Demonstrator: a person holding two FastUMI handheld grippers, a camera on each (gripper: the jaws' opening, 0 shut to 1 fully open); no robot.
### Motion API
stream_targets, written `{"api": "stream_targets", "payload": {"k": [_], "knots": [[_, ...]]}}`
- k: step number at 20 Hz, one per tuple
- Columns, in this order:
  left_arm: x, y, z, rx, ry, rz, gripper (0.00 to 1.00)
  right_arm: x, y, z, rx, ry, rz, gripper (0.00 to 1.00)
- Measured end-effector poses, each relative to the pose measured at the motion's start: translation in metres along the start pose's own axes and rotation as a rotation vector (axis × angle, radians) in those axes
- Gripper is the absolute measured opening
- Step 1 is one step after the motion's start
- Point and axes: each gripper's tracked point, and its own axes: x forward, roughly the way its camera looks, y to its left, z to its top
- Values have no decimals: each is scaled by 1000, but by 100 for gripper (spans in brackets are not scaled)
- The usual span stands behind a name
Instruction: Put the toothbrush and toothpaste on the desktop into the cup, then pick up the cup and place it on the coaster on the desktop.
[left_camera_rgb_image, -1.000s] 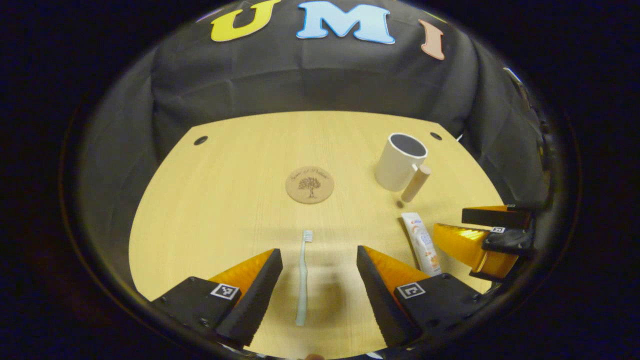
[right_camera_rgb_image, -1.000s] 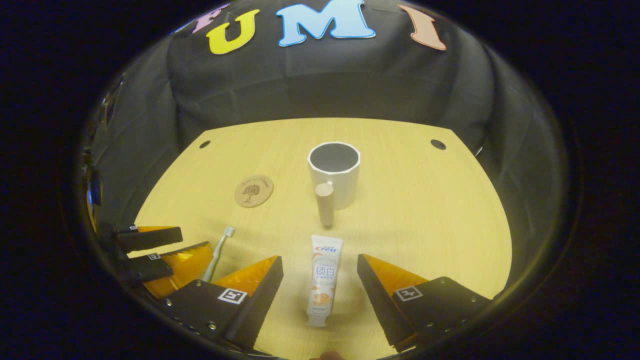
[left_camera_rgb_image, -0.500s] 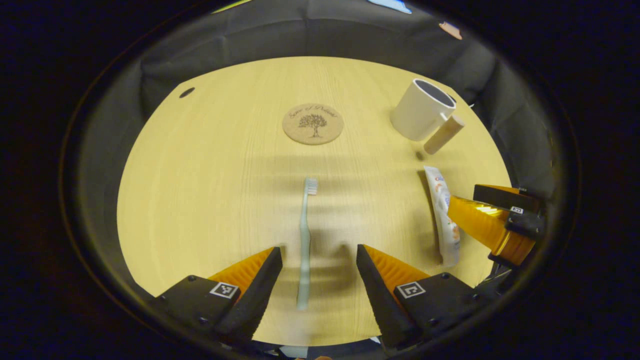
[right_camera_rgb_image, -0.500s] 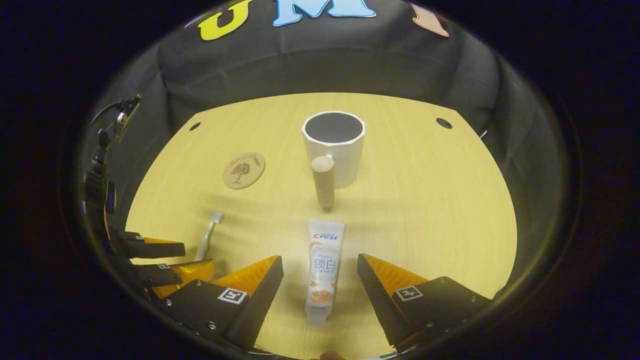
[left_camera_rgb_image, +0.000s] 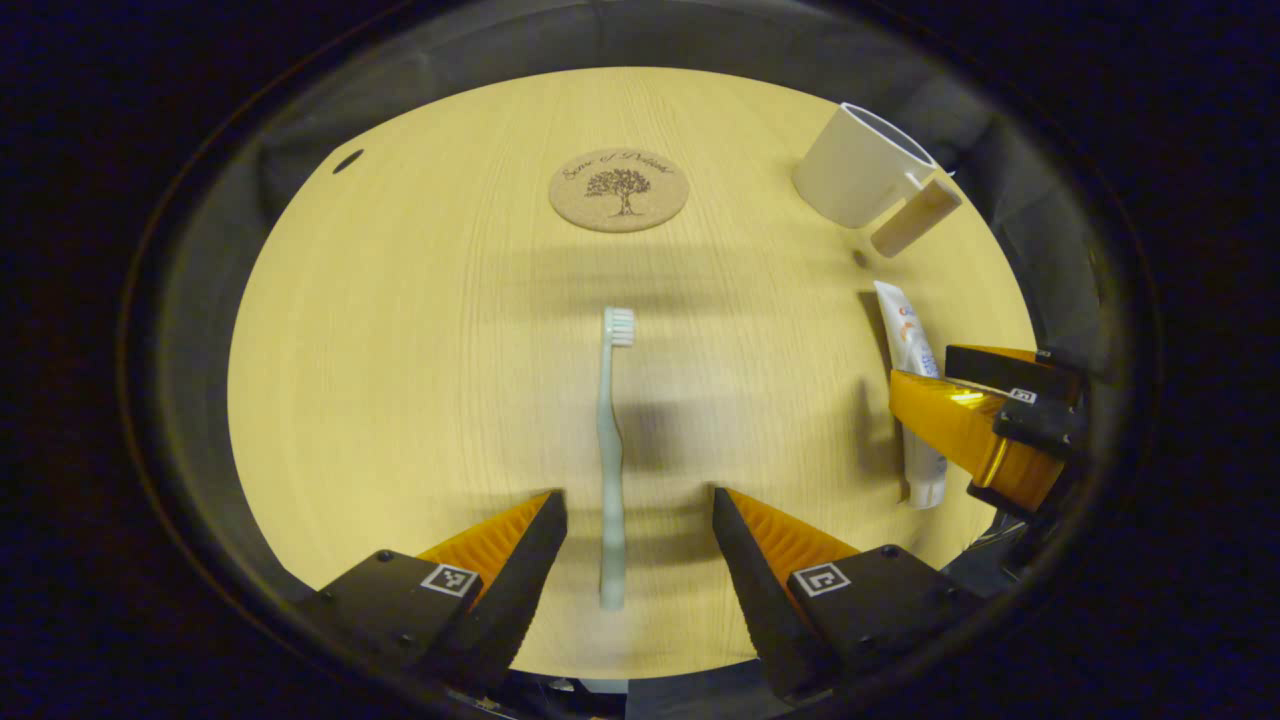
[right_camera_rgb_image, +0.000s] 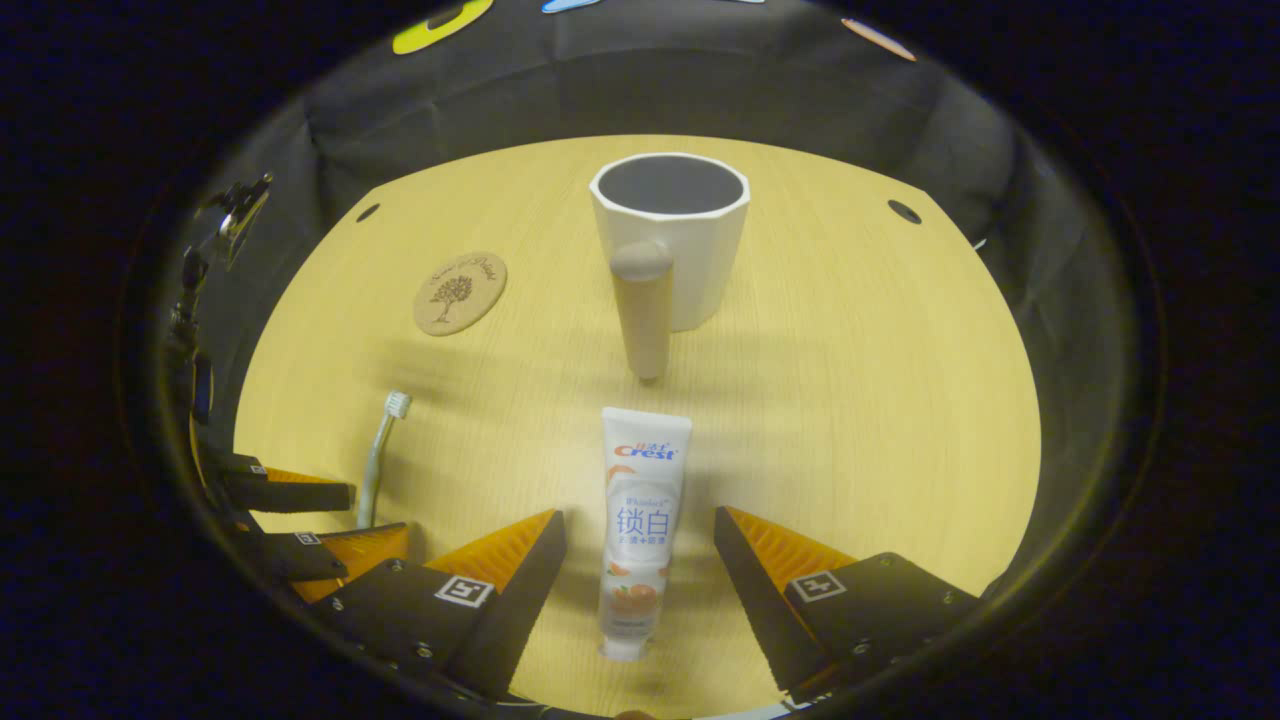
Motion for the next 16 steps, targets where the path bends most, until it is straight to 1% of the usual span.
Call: {"api": "stream_targets", "payload": {"k": [1,2,3,8,9,10,12,13,14,15,16], "knots": [[0,6,-2,9,11,25,98,2,0,0,3,12,4,92],[1,8,-1,28,4,28,98,3,0,-2,7,21,6,92],[1,9,0,34,5,32,95,3,0,-3,8,28,6,92],[2,8,6,29,11,43,89,10,3,-6,6,51,7,92],[0,7,7,30,11,43,85,11,2,-5,3,48,1,92],[3,6,7,32,15,43,78,12,3,-3,3,46,3,92],[4,4,10,46,10,44,74,12,1,-3,-2,56,-3,91],[4,4,10,47,13,42,65,12,-3,-3,-8,57,-19,90],[4,4,11,51,13,41,48,13,-5,-5,-10,62,-30,78],[3,2,10,56,13,38,46,12,-7,-5,-13,61,-36,74],[4,3,12,57,7,36,39,14,-10,-6,-16,60,-47,63]]}}
